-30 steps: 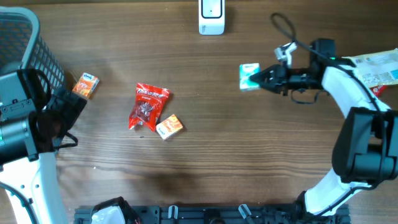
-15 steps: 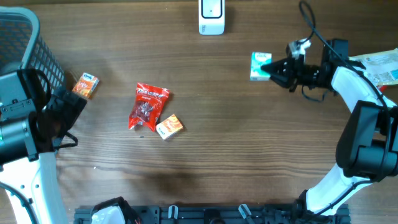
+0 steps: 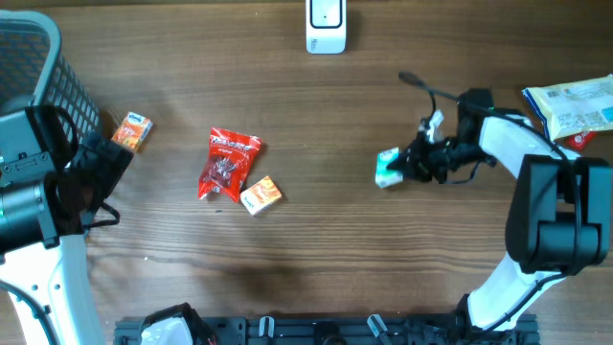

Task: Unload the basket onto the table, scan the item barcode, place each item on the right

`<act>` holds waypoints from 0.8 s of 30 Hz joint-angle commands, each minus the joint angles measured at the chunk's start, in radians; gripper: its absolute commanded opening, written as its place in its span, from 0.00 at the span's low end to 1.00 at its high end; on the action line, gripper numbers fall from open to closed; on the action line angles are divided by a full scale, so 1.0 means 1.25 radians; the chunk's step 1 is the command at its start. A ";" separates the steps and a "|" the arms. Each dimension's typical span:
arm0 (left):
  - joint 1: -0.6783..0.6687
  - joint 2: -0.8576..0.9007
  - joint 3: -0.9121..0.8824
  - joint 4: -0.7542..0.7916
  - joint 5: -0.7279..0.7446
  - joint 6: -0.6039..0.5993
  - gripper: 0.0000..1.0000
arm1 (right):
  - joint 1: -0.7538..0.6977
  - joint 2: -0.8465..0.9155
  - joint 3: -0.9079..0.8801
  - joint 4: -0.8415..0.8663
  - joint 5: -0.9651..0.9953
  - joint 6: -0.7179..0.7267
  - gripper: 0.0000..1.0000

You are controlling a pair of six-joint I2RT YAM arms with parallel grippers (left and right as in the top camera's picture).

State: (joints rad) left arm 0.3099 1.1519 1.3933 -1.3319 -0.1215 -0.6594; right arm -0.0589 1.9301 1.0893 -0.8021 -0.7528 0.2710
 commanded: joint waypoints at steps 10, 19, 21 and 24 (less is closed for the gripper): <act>0.006 -0.003 0.000 0.003 0.007 0.000 1.00 | 0.008 0.013 0.125 -0.255 0.413 0.036 0.41; 0.006 -0.003 0.000 0.007 0.007 0.000 1.00 | 0.022 -0.004 0.326 -0.451 0.555 0.057 0.61; 0.006 -0.003 0.000 0.010 0.007 0.000 1.00 | 0.035 -0.011 0.351 -0.479 0.558 0.052 0.62; 0.006 -0.003 0.000 0.016 0.007 0.000 1.00 | 0.096 -0.028 0.357 -0.497 0.569 0.034 0.62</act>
State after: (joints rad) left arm 0.3099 1.1519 1.3933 -1.3209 -0.1215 -0.6594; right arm -0.0189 1.9305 1.5143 -1.4010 -0.0982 0.3309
